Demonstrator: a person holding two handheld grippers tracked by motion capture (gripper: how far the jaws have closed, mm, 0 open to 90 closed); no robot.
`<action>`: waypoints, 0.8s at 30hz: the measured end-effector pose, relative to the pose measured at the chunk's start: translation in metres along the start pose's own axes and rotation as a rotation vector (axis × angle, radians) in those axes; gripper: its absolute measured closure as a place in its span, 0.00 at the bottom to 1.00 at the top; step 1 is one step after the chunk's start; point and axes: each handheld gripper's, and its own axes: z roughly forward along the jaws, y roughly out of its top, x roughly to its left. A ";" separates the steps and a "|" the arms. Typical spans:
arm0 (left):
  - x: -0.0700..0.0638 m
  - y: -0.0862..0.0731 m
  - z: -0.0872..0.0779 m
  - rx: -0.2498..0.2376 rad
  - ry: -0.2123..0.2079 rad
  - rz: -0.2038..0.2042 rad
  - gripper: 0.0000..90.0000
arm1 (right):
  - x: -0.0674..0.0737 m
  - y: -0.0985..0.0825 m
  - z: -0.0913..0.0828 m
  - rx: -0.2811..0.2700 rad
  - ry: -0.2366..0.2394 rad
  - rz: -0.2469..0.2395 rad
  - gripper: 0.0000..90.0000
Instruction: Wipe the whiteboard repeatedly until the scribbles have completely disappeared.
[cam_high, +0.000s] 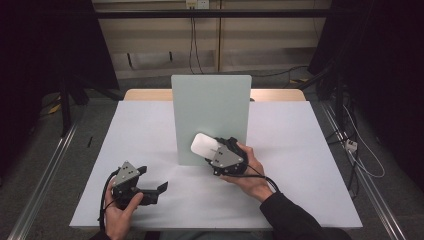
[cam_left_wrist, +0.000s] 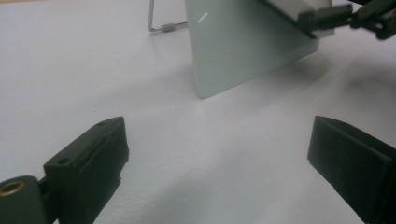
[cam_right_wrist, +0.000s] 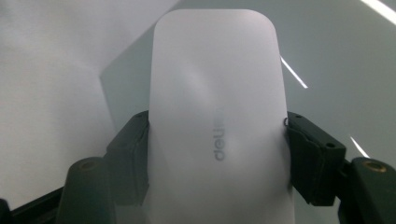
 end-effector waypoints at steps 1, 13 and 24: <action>0.000 0.000 0.000 -0.002 -0.001 0.000 0.06 | -0.004 -0.001 -0.003 -0.003 -0.011 0.006 0.35; 0.000 0.000 0.000 0.002 0.000 0.000 0.06 | 0.010 -0.013 0.001 -0.014 0.019 0.018 0.35; 0.000 0.000 0.000 0.001 -0.001 0.000 0.06 | 0.034 -0.015 0.016 0.012 0.111 -0.029 0.35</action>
